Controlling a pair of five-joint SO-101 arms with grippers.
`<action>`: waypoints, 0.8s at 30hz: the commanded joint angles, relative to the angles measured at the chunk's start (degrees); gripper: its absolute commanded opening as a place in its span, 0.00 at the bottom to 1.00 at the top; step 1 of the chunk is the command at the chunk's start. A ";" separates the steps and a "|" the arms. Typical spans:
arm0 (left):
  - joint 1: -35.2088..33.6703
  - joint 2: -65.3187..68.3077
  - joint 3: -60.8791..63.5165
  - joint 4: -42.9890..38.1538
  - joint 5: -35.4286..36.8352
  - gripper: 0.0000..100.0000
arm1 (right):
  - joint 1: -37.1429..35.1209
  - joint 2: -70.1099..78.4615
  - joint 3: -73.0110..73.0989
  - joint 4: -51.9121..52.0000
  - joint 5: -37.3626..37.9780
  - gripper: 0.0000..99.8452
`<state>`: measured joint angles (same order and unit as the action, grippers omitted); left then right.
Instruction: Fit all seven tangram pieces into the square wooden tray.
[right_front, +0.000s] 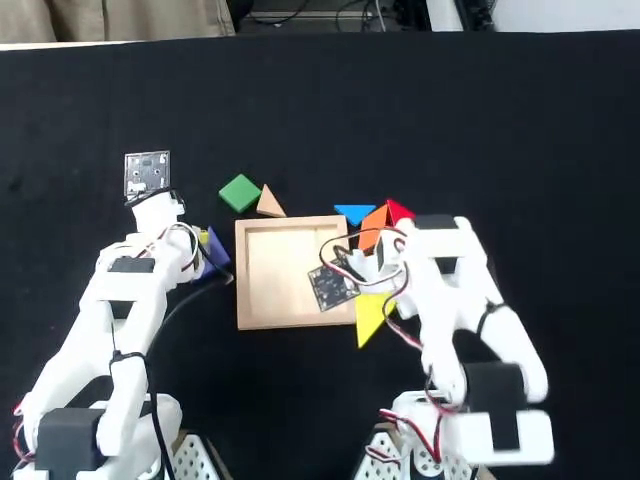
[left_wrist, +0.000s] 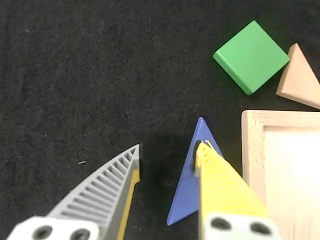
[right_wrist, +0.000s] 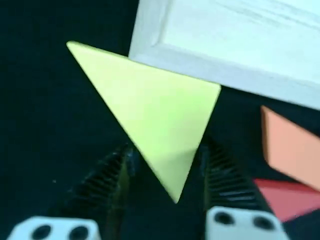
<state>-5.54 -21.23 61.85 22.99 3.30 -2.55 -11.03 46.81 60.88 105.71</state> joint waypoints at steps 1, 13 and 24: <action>0.48 -0.18 -1.01 -0.97 -0.09 0.19 | -2.55 -6.46 1.89 2.02 -0.97 0.33; 0.48 -0.18 -0.92 -0.97 -0.09 0.19 | -7.91 -10.15 13.23 -7.12 -1.14 0.27; 2.15 -0.18 -2.42 -1.85 -0.09 0.19 | 2.64 -10.15 13.67 -12.92 -1.41 0.27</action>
<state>-5.54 -21.23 61.85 22.99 3.30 -1.32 -19.47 60.44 48.75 104.75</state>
